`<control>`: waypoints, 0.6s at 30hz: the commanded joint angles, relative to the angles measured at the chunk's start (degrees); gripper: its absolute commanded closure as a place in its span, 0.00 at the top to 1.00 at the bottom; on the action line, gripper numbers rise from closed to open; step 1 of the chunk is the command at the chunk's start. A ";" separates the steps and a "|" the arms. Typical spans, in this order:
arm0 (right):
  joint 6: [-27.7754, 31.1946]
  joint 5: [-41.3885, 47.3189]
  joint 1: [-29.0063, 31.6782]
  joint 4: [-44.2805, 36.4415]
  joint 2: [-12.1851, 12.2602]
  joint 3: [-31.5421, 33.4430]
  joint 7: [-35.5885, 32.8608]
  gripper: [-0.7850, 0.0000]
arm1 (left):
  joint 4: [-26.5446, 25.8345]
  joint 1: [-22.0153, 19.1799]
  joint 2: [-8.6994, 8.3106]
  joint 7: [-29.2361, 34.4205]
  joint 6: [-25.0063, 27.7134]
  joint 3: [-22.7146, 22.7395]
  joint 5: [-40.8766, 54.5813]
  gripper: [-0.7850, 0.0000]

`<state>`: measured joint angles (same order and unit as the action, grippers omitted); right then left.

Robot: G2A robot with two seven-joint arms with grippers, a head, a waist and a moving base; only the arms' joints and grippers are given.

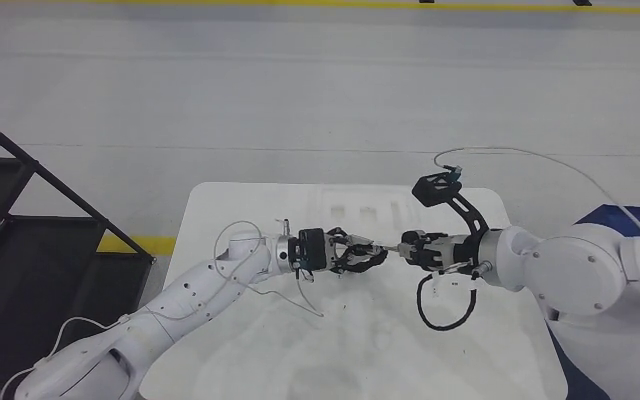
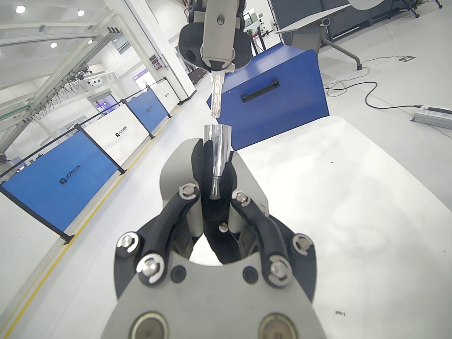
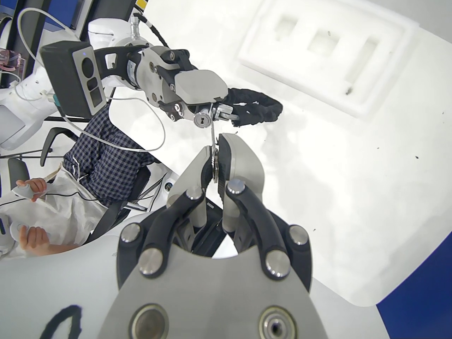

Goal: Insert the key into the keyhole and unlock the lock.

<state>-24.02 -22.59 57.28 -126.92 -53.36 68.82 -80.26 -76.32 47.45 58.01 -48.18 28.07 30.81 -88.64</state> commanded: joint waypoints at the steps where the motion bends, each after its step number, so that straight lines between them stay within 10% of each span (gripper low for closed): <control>1: -0.31 0.22 -0.37 0.12 0.13 -0.59 0.30 0.00 | 0.35 0.05 0.24 -0.07 -0.07 0.08 -0.42 0.00; 18: -3.65 3.64 -3.10 2.13 1.77 -4.55 3.63 0.00 | 0.89 1.46 1.40 -1.38 -0.11 2.55 -2.61 0.00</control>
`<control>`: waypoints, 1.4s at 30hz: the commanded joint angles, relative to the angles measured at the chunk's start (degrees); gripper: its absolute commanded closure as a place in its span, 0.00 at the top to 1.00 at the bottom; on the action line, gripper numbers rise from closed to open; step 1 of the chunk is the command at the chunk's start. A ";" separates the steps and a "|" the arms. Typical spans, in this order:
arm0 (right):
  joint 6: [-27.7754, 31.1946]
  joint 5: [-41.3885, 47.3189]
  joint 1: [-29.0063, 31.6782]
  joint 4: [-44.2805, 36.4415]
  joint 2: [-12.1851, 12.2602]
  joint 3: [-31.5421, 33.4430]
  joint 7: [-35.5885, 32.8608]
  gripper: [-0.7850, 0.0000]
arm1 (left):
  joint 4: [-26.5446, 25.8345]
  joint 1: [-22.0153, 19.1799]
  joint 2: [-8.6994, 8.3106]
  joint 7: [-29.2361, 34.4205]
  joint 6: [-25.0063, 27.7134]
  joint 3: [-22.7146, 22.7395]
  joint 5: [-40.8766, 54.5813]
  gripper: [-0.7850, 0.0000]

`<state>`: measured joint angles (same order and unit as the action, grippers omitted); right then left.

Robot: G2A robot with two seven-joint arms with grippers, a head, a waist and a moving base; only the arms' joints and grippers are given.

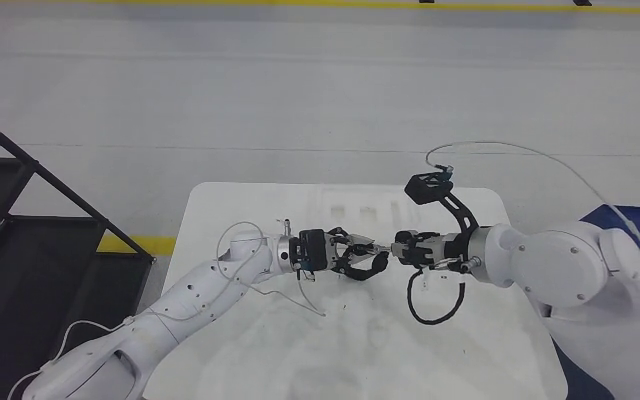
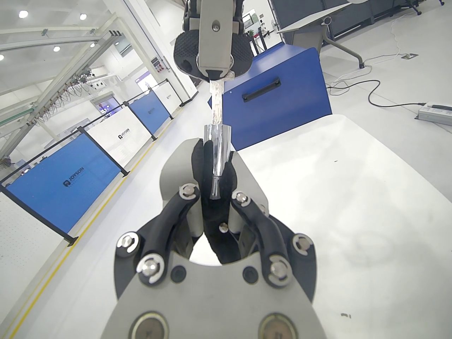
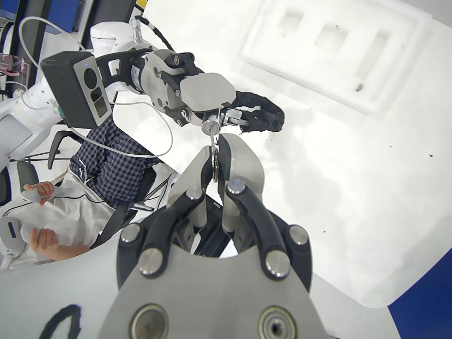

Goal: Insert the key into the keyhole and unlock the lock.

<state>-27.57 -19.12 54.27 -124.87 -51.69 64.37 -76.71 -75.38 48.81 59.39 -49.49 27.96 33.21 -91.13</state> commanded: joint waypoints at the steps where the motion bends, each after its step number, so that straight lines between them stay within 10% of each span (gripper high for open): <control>1: -0.25 0.40 -0.22 0.21 0.23 -0.22 0.24 0.00 | -0.18 0.21 0.05 -0.17 0.00 0.32 -0.31 0.00; 28: -3.08 3.28 -5.66 1.96 2.15 -7.72 3.07 0.00 | -1.94 2.09 1.08 0.76 3.62 3.51 -2.71 0.00; 29: -3.19 3.57 -5.85 2.04 2.19 -7.88 3.18 0.38 | -1.87 2.14 1.12 0.86 3.86 3.59 -2.73 0.00; 30: -3.30 3.90 -6.01 2.13 2.22 -8.03 3.30 1.00 | -1.72 2.20 1.16 1.14 4.10 3.69 -2.71 0.00; 42: 3.44 5.40 -7.14 -0.20 2.26 -7.19 7.65 1.00 | -2.52 2.38 0.76 3.08 11.73 6.78 0.08 0.00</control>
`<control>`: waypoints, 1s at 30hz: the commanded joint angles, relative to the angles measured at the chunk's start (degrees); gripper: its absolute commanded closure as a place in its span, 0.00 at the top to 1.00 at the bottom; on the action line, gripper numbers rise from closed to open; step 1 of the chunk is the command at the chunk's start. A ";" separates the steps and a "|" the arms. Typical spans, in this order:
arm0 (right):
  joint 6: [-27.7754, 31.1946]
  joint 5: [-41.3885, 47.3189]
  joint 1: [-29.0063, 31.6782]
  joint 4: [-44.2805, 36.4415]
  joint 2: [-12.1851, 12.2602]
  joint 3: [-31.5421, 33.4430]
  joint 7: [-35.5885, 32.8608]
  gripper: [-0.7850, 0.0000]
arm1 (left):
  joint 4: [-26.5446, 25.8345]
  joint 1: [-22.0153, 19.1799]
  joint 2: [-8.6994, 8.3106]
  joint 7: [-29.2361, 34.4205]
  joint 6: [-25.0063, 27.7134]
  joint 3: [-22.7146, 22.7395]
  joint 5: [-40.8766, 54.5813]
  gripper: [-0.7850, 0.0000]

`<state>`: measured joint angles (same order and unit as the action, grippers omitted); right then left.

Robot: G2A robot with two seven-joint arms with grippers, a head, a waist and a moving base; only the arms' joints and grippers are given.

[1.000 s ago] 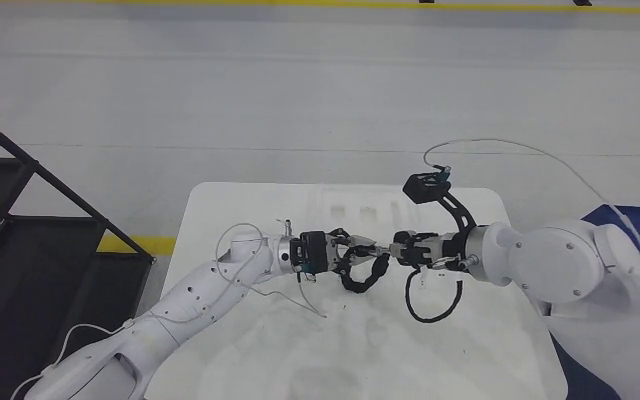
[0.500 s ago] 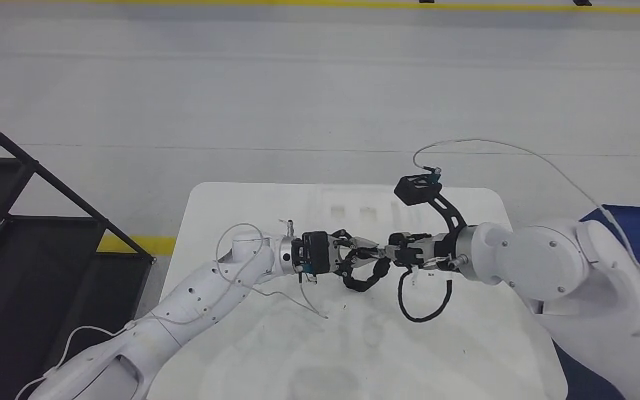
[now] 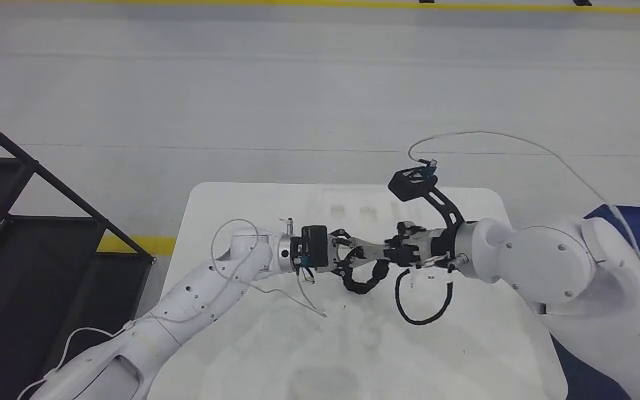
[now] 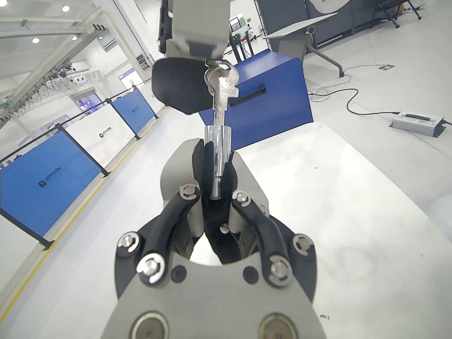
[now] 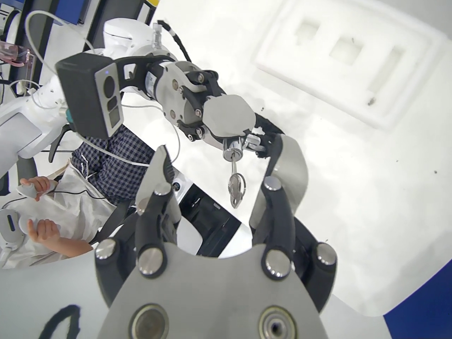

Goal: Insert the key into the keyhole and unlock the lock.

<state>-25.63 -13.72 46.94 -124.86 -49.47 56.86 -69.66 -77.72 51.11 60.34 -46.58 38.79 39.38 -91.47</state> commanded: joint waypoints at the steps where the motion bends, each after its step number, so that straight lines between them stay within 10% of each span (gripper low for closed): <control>1: 3.59 -0.35 0.40 -0.59 0.11 0.66 1.34 1.00 | -0.48 0.21 -0.40 0.29 1.73 1.40 1.08 0.00; 10: 30.03 0.09 5.21 -0.84 1.16 4.23 4.58 1.00 | -3.30 0.74 -3.15 13.34 19.21 8.79 8.66 0.00; 30: 39.34 1.13 10.37 1.20 1.79 5.64 6.00 1.00 | -11.12 -10.56 -11.66 46.09 19.21 -0.96 41.08 0.00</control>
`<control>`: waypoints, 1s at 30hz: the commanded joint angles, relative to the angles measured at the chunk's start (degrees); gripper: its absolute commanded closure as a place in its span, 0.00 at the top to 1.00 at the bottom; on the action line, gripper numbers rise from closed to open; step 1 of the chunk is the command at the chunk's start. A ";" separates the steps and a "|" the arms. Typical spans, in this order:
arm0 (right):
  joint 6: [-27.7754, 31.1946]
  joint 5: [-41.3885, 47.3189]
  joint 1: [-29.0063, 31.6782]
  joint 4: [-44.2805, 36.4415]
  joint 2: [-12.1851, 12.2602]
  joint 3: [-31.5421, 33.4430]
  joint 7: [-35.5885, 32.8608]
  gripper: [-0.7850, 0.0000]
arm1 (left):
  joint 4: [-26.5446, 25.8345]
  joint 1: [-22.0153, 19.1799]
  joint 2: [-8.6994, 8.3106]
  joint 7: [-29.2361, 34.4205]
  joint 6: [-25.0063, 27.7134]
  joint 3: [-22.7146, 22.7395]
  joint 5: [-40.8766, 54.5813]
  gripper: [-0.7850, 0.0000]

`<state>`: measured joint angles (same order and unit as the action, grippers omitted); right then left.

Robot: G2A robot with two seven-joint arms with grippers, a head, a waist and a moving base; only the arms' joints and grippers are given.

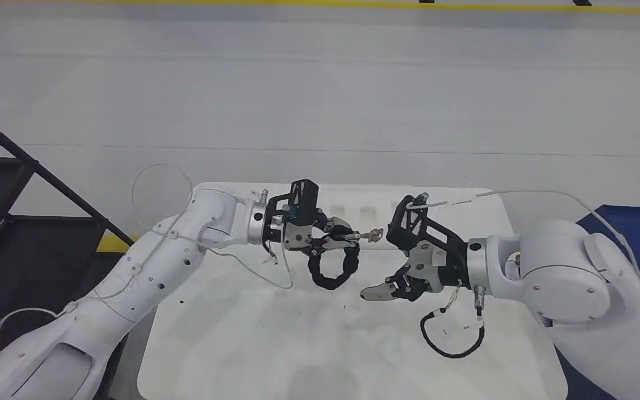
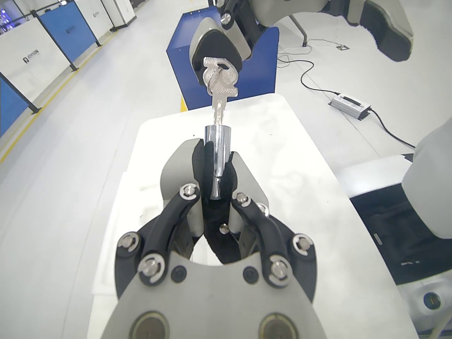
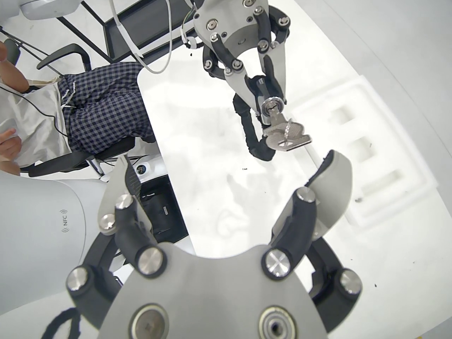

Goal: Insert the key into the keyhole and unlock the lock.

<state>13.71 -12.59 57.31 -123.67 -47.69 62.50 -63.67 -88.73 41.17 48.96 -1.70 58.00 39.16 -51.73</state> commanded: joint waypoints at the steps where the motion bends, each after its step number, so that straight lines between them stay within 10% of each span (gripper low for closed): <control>1: -0.09 -0.11 0.13 0.11 0.00 0.00 0.25 1.00 | -0.12 -1.19 -0.55 2.10 0.00 -1.37 2.59 0.00; 19: 25.74 -33.72 0.99 -2.11 0.30 -1.15 11.74 0.98 | 1.02 -6.15 -2.96 7.71 0.00 -9.07 11.92 0.00; 23: 25.80 -39.13 1.31 -2.45 0.13 -2.40 12.82 0.53 | 1.01 -6.82 -3.12 7.24 0.00 -10.23 12.12 0.00; 30: 25.73 -44.62 1.49 -3.18 -0.26 -4.24 15.37 0.43 | 0.88 -7.82 -3.38 6.61 0.00 -12.22 11.48 0.00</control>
<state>39.53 -56.70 58.83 -126.82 -47.91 58.41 -48.49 -87.82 33.45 45.63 5.08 58.00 27.14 -40.22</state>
